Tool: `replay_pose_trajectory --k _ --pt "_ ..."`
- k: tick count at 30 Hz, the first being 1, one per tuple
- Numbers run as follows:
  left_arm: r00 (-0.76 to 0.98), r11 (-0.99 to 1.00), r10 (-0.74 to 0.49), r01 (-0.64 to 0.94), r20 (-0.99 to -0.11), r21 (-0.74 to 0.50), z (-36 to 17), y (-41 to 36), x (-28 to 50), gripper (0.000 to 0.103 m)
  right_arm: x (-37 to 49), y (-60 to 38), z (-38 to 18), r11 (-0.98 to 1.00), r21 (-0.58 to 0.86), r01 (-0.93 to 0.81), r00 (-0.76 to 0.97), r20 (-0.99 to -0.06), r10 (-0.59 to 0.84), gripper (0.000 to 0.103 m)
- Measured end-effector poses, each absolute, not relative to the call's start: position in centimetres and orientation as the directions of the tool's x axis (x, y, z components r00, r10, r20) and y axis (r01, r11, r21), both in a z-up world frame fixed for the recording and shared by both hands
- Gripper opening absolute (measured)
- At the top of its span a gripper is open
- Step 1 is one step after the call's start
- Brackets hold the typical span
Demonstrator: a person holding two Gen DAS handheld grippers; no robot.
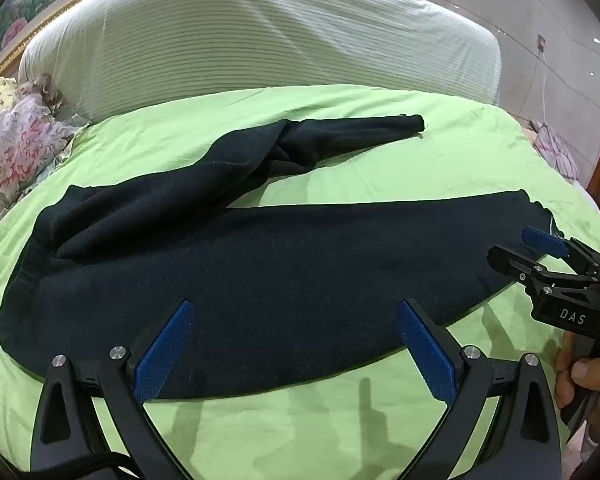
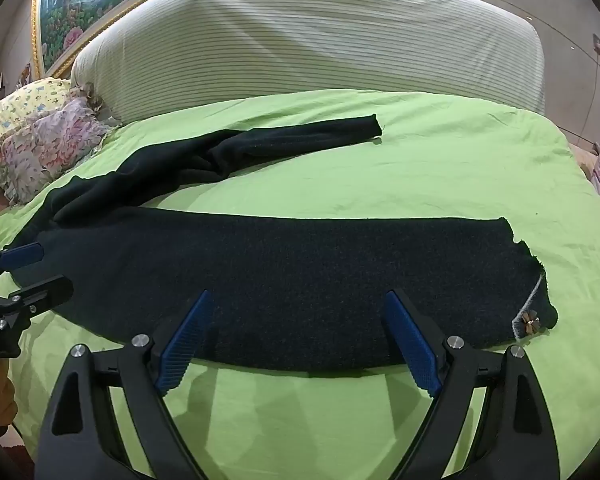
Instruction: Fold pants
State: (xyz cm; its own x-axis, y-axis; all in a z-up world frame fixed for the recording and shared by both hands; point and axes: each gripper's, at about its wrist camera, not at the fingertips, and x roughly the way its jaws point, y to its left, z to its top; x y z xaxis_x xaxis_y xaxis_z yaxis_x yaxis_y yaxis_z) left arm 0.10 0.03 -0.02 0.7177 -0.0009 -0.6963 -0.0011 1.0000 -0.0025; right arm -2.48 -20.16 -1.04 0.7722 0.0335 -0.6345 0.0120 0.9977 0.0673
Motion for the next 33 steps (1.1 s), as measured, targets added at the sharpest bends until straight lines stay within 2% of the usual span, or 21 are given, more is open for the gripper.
replay_pose_trajectory --k 23,33 --pt "0.707 1.000 -0.019 0.000 -0.707 -0.027 -0.8 0.0 0.7 0.101 -2.3 -20.0 -0.9 0.998 0.066 0.015 0.774 -0.633 0.030 0.088" --pt "0.708 0.999 -0.030 0.005 -0.705 -0.038 -1.0 -0.1 1.2 0.101 -2.6 -20.0 -0.8 0.996 0.090 0.018 0.807 -0.589 0.038 0.088"
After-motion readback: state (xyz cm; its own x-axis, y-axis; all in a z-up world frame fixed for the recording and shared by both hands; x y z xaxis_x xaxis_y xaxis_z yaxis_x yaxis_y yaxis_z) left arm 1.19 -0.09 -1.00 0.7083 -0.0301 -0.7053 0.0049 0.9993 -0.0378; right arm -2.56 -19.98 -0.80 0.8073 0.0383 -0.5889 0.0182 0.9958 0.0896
